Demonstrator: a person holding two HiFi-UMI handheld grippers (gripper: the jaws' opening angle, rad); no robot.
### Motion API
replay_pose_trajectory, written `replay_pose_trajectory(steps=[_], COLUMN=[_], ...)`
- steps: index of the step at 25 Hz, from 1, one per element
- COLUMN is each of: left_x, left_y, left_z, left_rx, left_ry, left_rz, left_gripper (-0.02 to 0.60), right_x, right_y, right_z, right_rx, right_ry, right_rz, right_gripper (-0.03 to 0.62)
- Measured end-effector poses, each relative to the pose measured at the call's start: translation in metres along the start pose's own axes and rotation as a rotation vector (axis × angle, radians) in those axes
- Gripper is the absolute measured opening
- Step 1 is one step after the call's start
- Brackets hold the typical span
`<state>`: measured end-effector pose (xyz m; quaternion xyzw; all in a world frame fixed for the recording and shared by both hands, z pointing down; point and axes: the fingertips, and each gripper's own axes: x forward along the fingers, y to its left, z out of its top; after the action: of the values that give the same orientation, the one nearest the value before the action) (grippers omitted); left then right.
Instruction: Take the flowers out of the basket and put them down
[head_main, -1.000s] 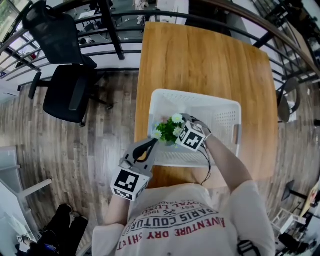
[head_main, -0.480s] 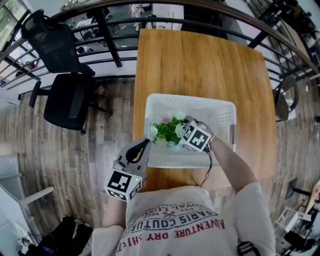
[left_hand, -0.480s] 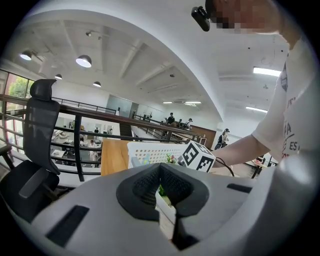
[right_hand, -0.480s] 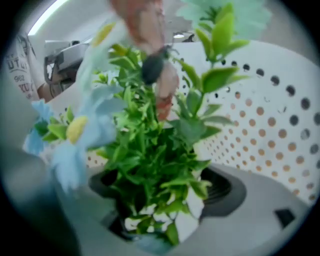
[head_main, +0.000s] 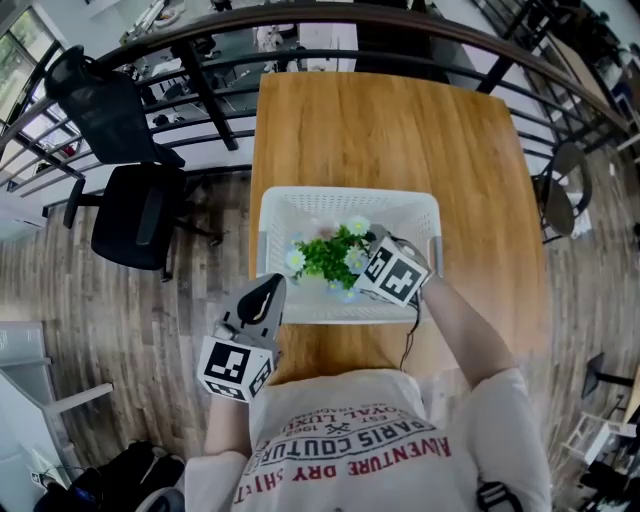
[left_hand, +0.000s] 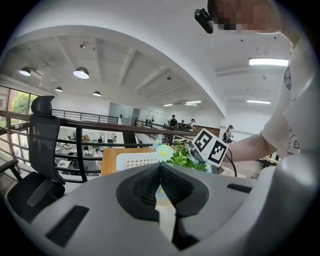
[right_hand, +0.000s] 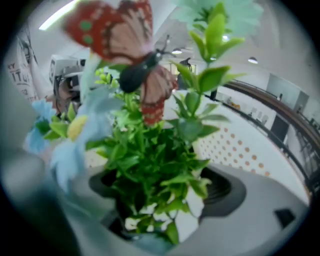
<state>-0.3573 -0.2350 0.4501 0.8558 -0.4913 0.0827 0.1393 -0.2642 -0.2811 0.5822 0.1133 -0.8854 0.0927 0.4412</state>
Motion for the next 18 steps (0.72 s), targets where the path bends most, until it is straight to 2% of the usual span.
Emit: replay_pose_trajectory(steps=[7, 12, 18], left_x=[0.012, 0.037, 0.075], left_y=[-0.056, -0.115, -0.178], left_z=[0.008, 0.013, 0.02], left_rx=[0.013, 0.04, 0.042], left_ry=[-0.034, -0.046, -0.06], left_rz=[0.061, 0.018, -0.024], left_gripper=[0.025, 0.025, 0.025], right_x=[-0.085, -0.158, -0.224], right_y=[0.002, -0.013, -0.049], right_z=[-0.011, -0.039, -0.096], right_rx=[-0.014, -0.048, 0.001], right_ry=[-0.133, -0.207, -0.235], right_rz=[-0.028, -0.104, -0.188], right_gripper=[0.451, 0.451, 0.451])
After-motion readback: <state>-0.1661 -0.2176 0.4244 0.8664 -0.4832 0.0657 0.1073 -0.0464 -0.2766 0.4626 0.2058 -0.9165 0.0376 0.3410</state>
